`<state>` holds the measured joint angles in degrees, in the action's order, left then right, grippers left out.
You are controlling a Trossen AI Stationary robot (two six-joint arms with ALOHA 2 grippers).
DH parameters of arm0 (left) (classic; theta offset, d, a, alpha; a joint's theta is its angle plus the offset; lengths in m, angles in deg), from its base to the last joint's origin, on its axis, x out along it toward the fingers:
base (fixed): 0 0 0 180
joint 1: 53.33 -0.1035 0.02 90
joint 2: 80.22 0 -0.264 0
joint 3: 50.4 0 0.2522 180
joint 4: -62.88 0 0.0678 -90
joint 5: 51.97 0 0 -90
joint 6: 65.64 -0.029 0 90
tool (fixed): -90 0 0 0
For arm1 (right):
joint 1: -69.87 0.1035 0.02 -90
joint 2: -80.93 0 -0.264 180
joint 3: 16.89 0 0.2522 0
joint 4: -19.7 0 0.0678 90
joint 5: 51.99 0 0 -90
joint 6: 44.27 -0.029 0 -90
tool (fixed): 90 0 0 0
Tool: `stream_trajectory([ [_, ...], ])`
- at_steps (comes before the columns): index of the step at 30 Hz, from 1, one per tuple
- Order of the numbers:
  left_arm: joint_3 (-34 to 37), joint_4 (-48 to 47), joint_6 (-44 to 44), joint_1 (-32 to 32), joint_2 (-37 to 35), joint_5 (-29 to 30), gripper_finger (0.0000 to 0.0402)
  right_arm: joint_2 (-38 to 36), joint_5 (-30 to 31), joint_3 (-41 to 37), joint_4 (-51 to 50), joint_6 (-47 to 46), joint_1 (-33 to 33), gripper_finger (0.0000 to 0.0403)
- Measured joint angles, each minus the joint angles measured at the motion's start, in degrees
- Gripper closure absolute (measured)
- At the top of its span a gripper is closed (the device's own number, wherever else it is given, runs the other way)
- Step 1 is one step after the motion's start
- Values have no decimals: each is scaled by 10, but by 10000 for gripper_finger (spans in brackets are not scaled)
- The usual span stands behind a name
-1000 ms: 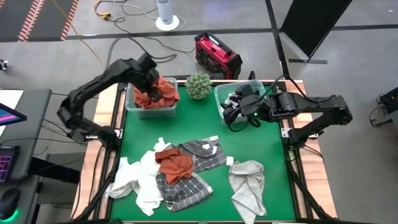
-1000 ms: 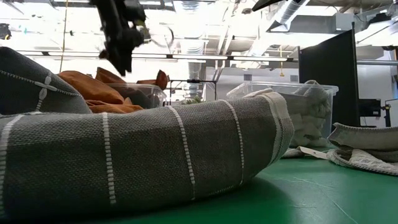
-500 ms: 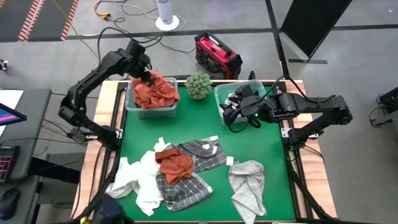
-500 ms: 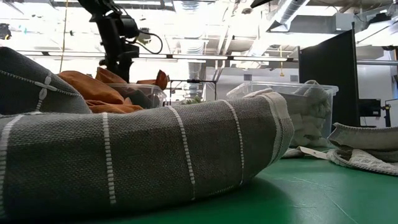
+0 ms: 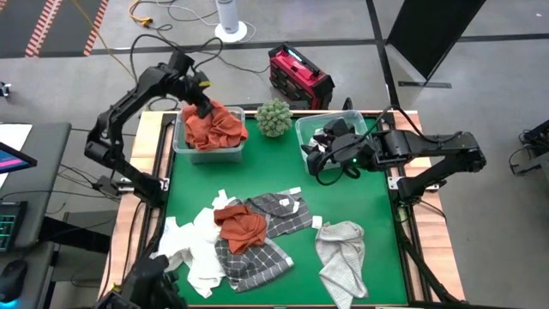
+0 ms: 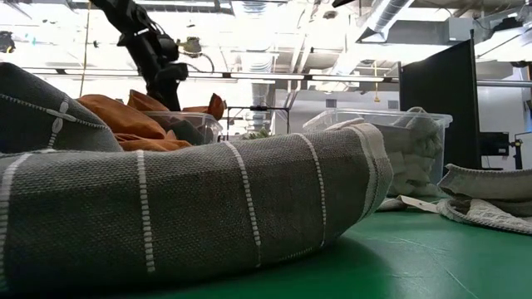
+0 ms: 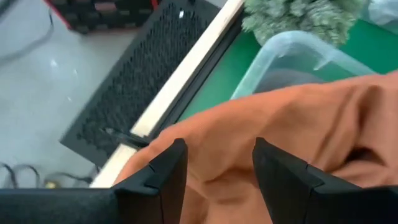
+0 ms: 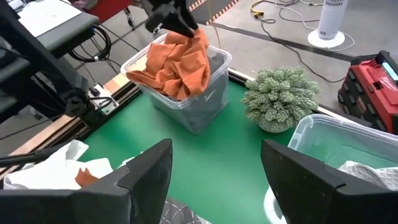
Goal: Sort towels by color in basket
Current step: Put the orange towel into the left transparent bin
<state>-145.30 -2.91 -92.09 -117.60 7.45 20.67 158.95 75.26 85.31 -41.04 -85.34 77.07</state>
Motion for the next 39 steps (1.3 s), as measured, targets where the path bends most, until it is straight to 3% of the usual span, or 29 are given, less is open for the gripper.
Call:
stream_trajectory([
  [8, 0, 23, 85, 6, 43, -4, 239, 0, 0, 0, -1, 26, 0, 117],
  [11, 0, 19, 92, 16, 41, -6, 286, 0, 0, 0, -1, 27, 0, 117],
  [14, 0, 11, 92, 23, 41, -6, 369, 0, 0, 0, -1, 34, 0, 117],
  [17, 0, 1, 92, 23, 40, -9, 395, 0, 0, 0, -1, 36, 0, 117],
  [26, 0, -1, 77, 23, -51, -5, 401, 0, 0, 0, 9, 36, 7, 117],
  [32, -1, -136, 84, 48, -106, -34, 401, 0, 0, 0, 14, 36, 7, 117],
  [35, 7, -192, 92, 78, -102, 6, 401, 0, 0, 0, 22, 36, 7, 117],
  [39, 64, -161, 155, 95, -96, 44, 401, 0, -1, 0, 34, 36, 7, 117],
])
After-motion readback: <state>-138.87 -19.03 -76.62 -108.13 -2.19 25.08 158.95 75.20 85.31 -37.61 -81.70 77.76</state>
